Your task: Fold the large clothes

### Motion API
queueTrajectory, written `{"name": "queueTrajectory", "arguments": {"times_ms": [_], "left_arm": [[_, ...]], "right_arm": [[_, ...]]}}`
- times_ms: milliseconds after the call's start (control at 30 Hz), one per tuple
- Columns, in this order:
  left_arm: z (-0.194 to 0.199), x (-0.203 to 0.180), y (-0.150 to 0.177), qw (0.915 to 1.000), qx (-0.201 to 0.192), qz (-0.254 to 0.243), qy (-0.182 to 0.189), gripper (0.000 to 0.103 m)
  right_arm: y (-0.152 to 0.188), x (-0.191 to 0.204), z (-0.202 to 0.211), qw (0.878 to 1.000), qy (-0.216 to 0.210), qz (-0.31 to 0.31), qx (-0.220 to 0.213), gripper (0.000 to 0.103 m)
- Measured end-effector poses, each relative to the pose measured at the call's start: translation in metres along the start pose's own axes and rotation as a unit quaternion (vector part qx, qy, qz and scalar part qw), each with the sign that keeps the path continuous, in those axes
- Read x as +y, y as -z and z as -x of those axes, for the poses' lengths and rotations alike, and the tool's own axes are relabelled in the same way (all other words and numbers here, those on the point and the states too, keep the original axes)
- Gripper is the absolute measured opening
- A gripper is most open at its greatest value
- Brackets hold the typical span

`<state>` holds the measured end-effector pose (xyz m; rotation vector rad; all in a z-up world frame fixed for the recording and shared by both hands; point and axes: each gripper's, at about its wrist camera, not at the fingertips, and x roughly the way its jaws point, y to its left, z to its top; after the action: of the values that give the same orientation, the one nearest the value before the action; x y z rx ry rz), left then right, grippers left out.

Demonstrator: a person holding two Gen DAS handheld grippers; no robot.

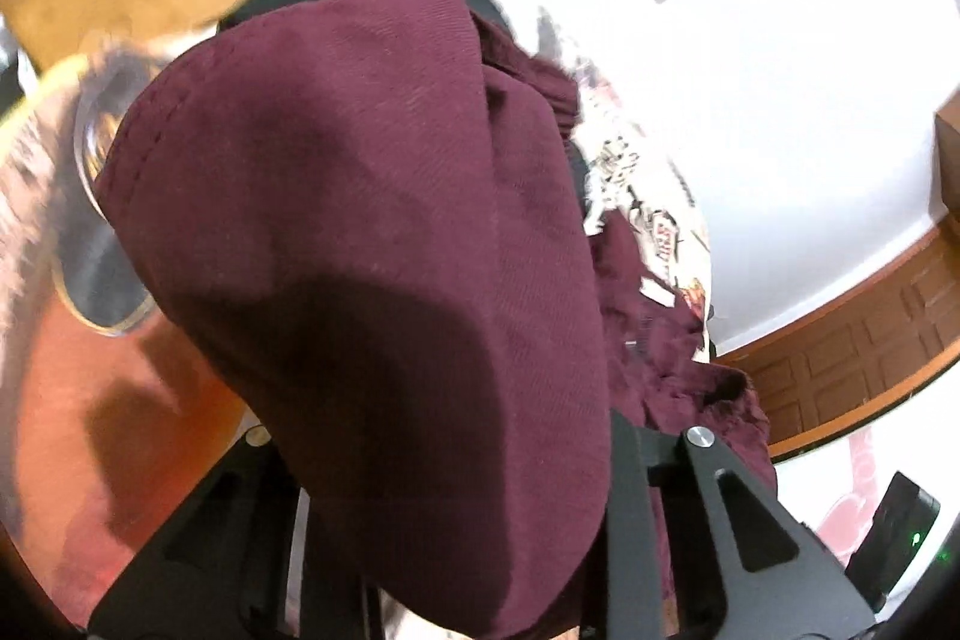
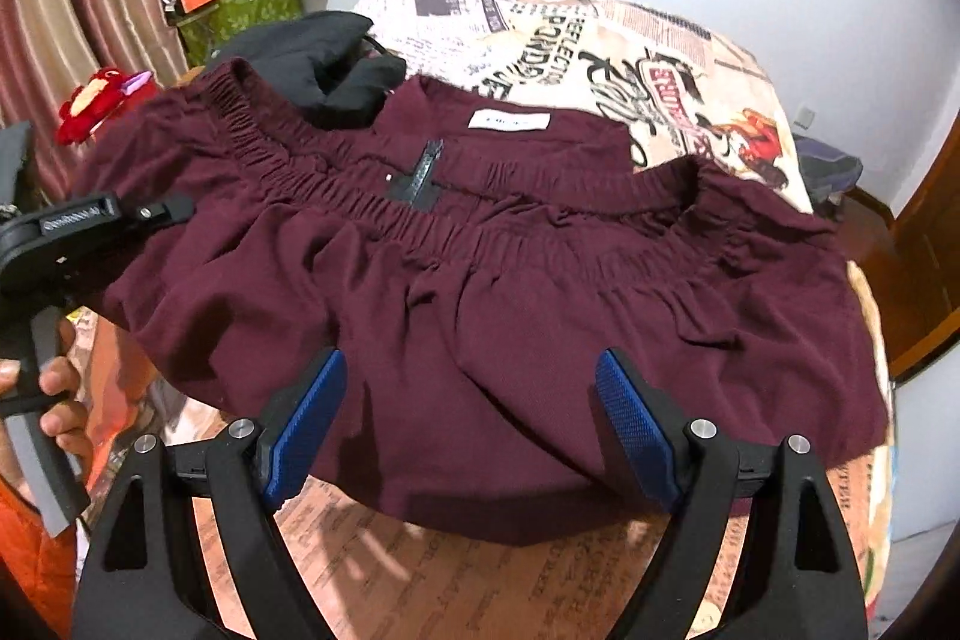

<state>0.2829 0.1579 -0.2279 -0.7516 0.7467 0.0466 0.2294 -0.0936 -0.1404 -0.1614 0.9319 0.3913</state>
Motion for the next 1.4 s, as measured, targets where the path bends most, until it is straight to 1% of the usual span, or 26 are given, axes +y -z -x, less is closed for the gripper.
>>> {"name": "queueTrajectory", "arguments": {"times_ms": [100,233,333,400,467,567,667,733,767,833,933,967,1067,1133,1200,1267,1300,1400], "left_arm": [[0.037,-0.016,0.002,0.9992,-0.031,-0.024,0.001,0.025],[0.093,-0.03,0.001,0.9958,-0.077,-0.048,0.015,0.024],[0.127,-0.034,-0.002,0.9918,-0.105,-0.072,0.012,0.024],[0.143,-0.033,-0.004,0.9886,-0.123,-0.087,-0.001,0.024],[0.157,-0.032,-0.006,0.9833,-0.147,-0.103,-0.029,0.024],[0.165,-0.024,-0.006,0.9761,-0.167,-0.12,-0.072,0.024],[0.156,-0.015,-0.006,0.9728,-0.163,-0.128,-0.103,0.024],[0.145,-0.009,-0.006,0.972,-0.149,-0.135,-0.122,0.024],[0.142,-0.007,-0.003,0.9719,-0.143,-0.136,-0.129,0.024],[0.131,-0.004,0.0,0.9708,-0.135,-0.137,-0.143,0.024],[0.12,-0.012,-0.002,0.9706,-0.135,-0.138,-0.143,0.024],[0.119,-0.019,-0.001,0.9697,-0.136,-0.144,-0.142,0.024],[0.11,-0.045,-0.005,0.9662,-0.142,-0.17,-0.132,0.024],[0.102,-0.075,0.004,0.962,-0.146,-0.198,-0.12,0.024],[0.092,-0.105,0.018,0.9576,-0.142,-0.227,-0.108,0.024],[0.074,-0.138,0.038,0.951,-0.126,-0.267,-0.092,0.024],[0.067,-0.147,0.043,0.9485,-0.119,-0.28,-0.087,0.024],[0.035,-0.179,0.078,0.9362,-0.075,-0.336,-0.069,0.024]], "right_arm": [[-0.003,0.006,0.015,1.0,-0.007,0.002,-0.011,0.083],[-0.011,0.017,0.03,0.999,-0.031,-0.006,-0.025,0.083],[-0.017,0.031,0.034,0.997,-0.069,-0.018,-0.025,0.083],[-0.019,0.045,0.031,0.994,-0.109,-0.025,-0.018,0.083],[-0.02,0.06,0.021,0.989,-0.147,-0.027,-0.004,0.083],[-0.017,0.088,-0.004,0.983,-0.179,-0.02,0.031,0.083],[-0.007,0.115,-0.043,0.977,-0.199,-0.007,0.08,0.083],[0.001,0.127,-0.069,0.97,-0.217,-0.014,0.111,0.084],[0.003,0.129,-0.078,0.969,-0.218,-0.02,0.119,0.086],[0.003,0.133,-0.089,0.968,-0.214,-0.016,0.128,0.086],[-0.003,0.122,-0.082,0.966,-0.229,-0.01,0.117,0.086],[-0.005,0.115,-0.077,0.967,-0.228,-0.016,0.109,0.086],[-0.006,0.075,-0.051,0.972,-0.219,-0.051,0.073,0.086],[-0.006,0.043,-0.034,0.976,-0.199,-0.078,0.05,0.086],[-0.002,0.009,-0.014,0.981,-0.163,-0.098,0.024,0.086],[0.006,-0.019,0.003,0.987,-0.123,-0.107,0.005,0.086],[0.01,-0.033,0.012,0.989,-0.102,-0.111,-0.002,0.086],[0.026,-0.066,0.032,0.99,-0.063,-0.123,-0.013,0.086]]}}
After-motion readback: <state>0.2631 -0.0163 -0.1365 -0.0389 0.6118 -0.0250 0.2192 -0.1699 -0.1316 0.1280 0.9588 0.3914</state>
